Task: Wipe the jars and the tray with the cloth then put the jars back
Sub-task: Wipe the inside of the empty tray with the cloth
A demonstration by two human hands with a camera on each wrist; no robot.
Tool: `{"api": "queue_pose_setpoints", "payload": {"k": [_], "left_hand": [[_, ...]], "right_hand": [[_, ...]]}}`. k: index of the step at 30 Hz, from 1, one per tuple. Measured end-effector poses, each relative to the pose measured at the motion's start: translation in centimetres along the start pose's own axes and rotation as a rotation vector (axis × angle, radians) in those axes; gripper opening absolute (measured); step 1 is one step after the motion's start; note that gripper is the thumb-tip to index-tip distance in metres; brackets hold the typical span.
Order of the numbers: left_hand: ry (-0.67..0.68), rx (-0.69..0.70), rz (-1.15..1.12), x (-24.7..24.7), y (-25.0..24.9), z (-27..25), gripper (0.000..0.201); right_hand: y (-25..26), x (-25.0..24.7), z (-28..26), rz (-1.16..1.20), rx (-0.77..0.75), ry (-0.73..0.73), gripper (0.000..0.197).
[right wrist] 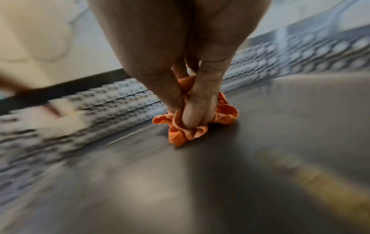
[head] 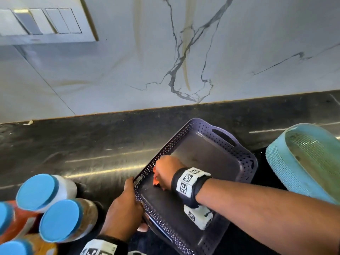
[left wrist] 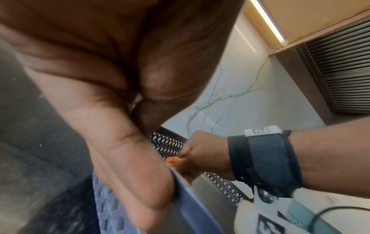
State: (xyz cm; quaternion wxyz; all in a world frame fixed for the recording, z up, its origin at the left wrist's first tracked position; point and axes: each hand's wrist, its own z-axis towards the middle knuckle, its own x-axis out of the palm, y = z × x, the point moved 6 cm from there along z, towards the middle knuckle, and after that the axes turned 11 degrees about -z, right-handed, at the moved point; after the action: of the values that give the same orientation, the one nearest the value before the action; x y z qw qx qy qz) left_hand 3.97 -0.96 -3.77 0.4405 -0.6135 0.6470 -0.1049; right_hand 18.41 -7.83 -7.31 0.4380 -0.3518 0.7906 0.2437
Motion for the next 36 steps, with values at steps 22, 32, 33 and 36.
{"api": "queue_pose_setpoints", "payload": {"k": [22, 32, 33, 36], "left_hand": [[0.025, -0.05, -0.221, 0.8, 2.4, 1.1, 0.046], [-0.036, 0.032, -0.144, 0.7, 2.7, 0.6, 0.03], [-0.032, 0.033, -0.177, 0.7, 2.5, 0.5, 0.028], [0.008, 0.014, -0.205, 1.3, 2.8, 0.2, 0.033]], "right_hand": [[-5.4, 0.0, -0.3, -0.089, 0.078, 0.079, 0.013], [-1.4, 0.5, -0.3, -0.101, -0.094, 0.002, 0.014], [-4.1, 0.1, 0.3, -0.043, 0.004, -0.028, 0.014], [-11.8, -2.2, 0.9, -0.004, 0.309, -0.096, 0.016]]}}
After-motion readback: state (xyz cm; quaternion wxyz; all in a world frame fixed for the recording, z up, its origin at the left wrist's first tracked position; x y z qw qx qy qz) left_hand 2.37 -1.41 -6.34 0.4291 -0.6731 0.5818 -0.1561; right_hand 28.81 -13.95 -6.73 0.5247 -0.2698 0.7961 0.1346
